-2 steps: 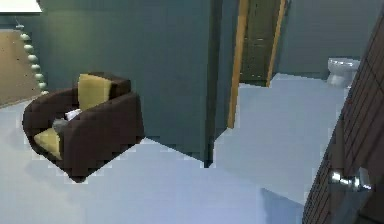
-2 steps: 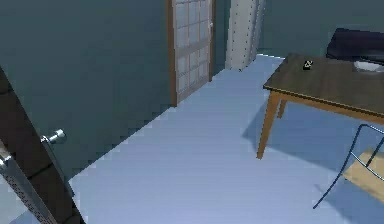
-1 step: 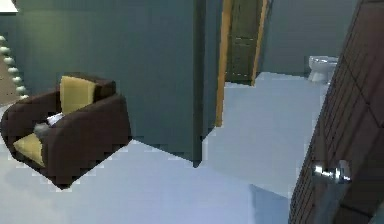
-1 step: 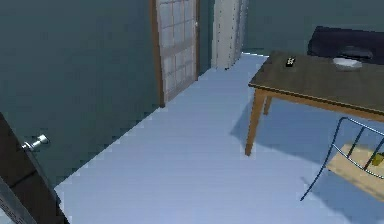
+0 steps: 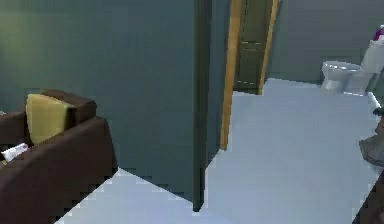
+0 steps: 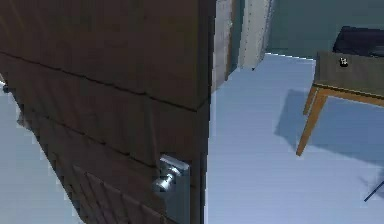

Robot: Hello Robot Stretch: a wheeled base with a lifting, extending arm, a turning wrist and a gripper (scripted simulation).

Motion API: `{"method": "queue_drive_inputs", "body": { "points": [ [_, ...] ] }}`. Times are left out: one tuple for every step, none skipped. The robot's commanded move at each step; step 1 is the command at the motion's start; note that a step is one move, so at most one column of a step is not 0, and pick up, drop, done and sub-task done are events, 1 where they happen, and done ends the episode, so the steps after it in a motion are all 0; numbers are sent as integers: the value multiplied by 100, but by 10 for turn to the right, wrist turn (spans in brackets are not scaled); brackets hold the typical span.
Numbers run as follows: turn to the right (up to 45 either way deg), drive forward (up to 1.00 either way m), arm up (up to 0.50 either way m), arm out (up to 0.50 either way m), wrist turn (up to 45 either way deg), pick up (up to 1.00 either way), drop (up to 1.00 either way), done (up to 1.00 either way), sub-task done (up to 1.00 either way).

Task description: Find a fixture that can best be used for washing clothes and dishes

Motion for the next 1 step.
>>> {"method": "queue_drive_inputs", "body": {
  "points": [
    [180, 0, 0, 0, 0, 0, 0, 0, 0]
  ]
}}
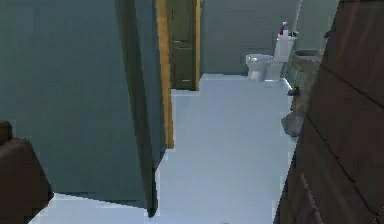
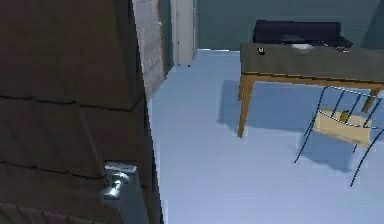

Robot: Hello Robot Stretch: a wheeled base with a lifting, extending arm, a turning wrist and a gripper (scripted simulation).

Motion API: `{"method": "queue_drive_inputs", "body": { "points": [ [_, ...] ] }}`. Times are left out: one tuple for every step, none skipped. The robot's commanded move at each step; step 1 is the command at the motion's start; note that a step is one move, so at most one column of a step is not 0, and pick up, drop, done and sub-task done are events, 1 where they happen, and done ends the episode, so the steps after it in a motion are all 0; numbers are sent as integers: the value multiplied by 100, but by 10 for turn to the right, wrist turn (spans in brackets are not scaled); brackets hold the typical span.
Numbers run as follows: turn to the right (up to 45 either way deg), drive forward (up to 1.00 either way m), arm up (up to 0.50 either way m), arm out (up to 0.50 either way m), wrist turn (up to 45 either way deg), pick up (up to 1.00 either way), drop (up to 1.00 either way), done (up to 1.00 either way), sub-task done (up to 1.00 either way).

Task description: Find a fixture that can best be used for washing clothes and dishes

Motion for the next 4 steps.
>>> {"method": "queue_drive_inputs", "body": {
  "points": [
    [0, 100, 0, 0, 0, 0, 0, 0, 0],
    [60, 0, 0, 0, 0, 0, 0, 0, 0],
    [0, 20, 0, 0, 0, 0, 0, 0, 0],
    [240, 0, 0, 0, 0, 0, 0, 0, 0]
  ]
}}
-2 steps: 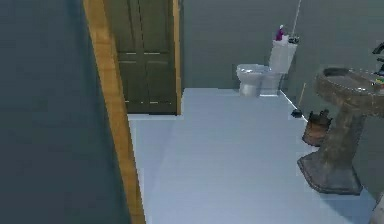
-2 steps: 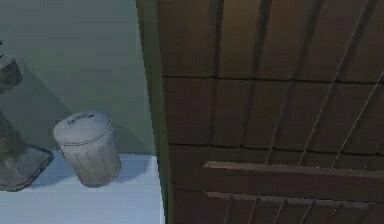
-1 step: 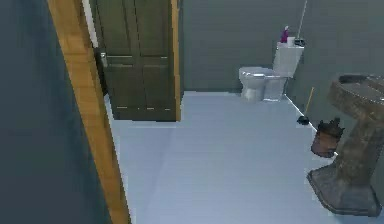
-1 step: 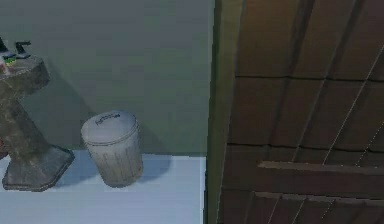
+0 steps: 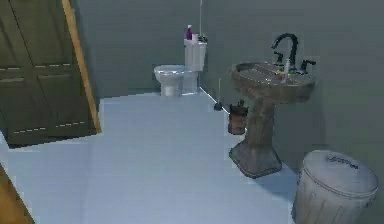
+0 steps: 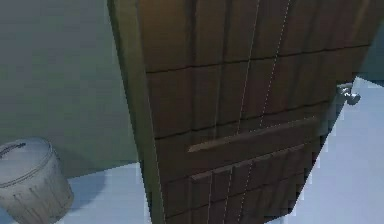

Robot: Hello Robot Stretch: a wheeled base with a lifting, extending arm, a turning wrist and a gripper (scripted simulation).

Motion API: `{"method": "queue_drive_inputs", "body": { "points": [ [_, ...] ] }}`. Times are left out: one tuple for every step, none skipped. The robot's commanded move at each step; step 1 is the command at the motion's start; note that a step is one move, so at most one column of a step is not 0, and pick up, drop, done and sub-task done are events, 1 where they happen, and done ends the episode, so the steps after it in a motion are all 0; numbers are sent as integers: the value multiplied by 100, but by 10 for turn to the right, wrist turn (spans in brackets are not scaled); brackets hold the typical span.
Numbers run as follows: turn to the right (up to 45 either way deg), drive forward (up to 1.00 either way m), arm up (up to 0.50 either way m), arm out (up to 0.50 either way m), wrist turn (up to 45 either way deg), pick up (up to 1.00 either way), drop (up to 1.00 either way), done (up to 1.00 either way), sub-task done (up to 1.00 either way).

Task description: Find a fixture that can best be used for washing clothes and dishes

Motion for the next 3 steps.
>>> {"method": "queue_drive_inputs", "body": {
  "points": [
    [0, 85, 0, 0, 0, 0, 0, 0, 0],
    [360, 0, 0, 0, 0, 0, 0, 0, 0],
    [0, 0, 0, 0, 0, 0, 0, 100, 0]
  ]
}}
